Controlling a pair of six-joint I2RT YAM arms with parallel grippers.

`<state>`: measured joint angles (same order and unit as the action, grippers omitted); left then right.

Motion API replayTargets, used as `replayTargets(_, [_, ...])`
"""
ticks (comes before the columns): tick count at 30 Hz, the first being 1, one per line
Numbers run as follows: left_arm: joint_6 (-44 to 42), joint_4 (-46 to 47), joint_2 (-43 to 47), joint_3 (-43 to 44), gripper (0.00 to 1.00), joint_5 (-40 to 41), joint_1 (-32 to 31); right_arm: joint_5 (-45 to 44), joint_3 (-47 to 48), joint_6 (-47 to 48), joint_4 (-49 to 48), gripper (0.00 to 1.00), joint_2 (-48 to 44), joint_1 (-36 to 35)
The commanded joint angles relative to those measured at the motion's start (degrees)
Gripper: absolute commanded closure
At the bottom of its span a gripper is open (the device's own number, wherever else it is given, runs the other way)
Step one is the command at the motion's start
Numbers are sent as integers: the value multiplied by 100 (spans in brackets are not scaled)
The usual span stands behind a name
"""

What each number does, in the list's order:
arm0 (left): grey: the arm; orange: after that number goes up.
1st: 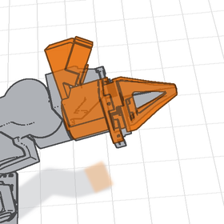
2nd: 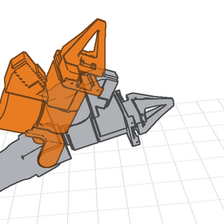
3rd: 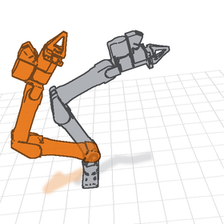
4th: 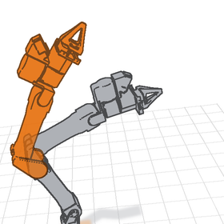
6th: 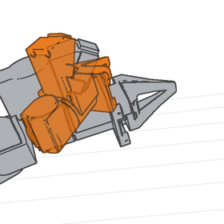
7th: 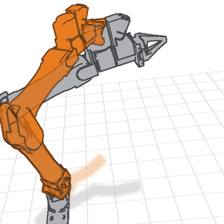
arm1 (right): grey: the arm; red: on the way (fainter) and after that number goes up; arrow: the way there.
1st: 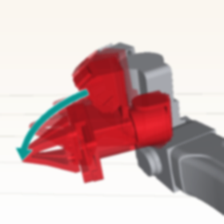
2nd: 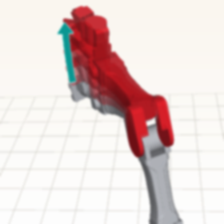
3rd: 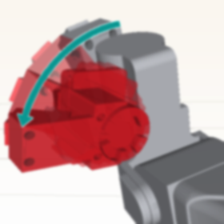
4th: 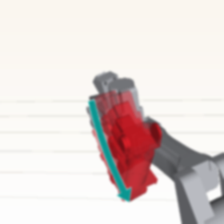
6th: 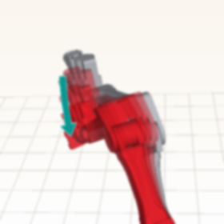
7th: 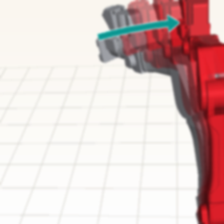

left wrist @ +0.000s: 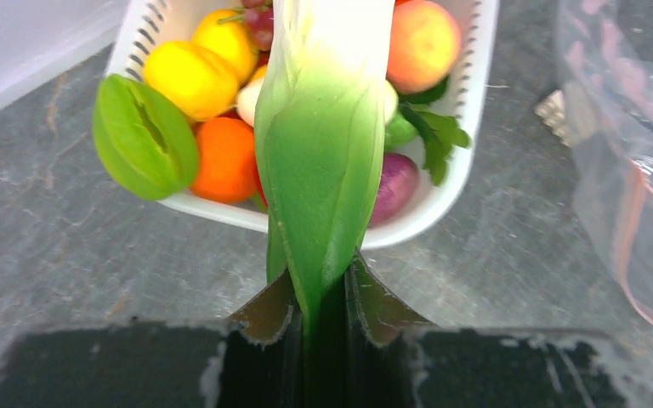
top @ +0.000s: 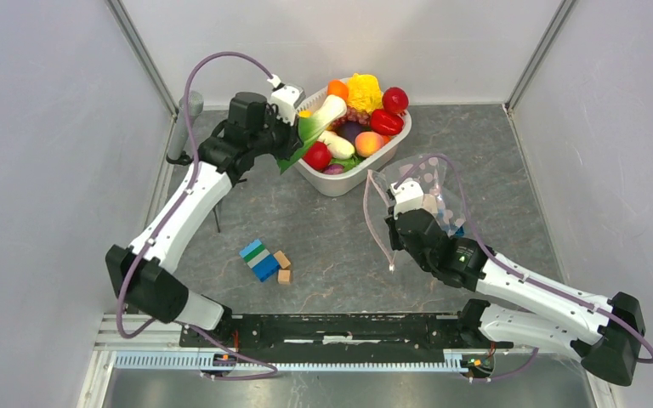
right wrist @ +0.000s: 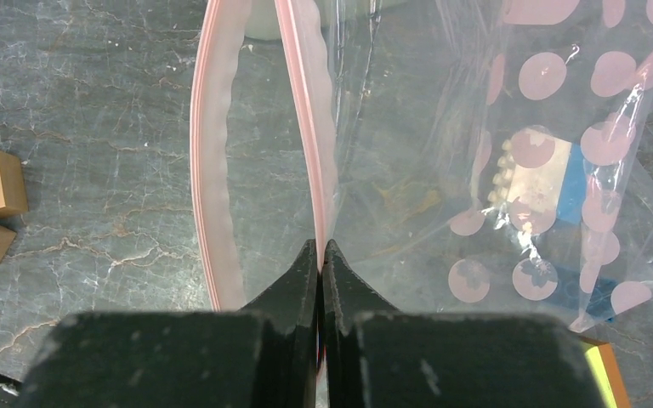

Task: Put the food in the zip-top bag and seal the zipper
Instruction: Place the fake vegetable in the zipper food storage bag.

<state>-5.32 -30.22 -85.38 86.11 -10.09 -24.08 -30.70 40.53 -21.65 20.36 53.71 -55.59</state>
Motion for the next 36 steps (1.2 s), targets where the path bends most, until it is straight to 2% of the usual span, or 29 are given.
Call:
replayTargets(1, [608,669,797,-406,98,-809,17,-152,-18,-135,-285,96,-110,22])
replayTargets(11, [1738,908,2070,-1941,98,-1887,-150,-304,-55,-283,-522,96,-98,34])
replayTargets(16, [2339,1513,2664,-3136,98,-1908,-898,-164,83,-213,-532,97,75,220])
replayTargets(20, [2445,1665,3066,-3660,98,-1579,-1464,170,148,-167,-602,97,128,394])
replayTargets(28, [2686,1752,3664,-4038,98,-1302,-1532,301,33,-224,-545,97,39,426])
replayTargets(32, [2655,1616,3587,-3870,98,-1758,-1539,411,-57,-229,-592,97,71,431])
replayTargets(36, [2763,1785,3463,-3988,98,-1884,-1643,791,-122,-249,-818,97,94,425])
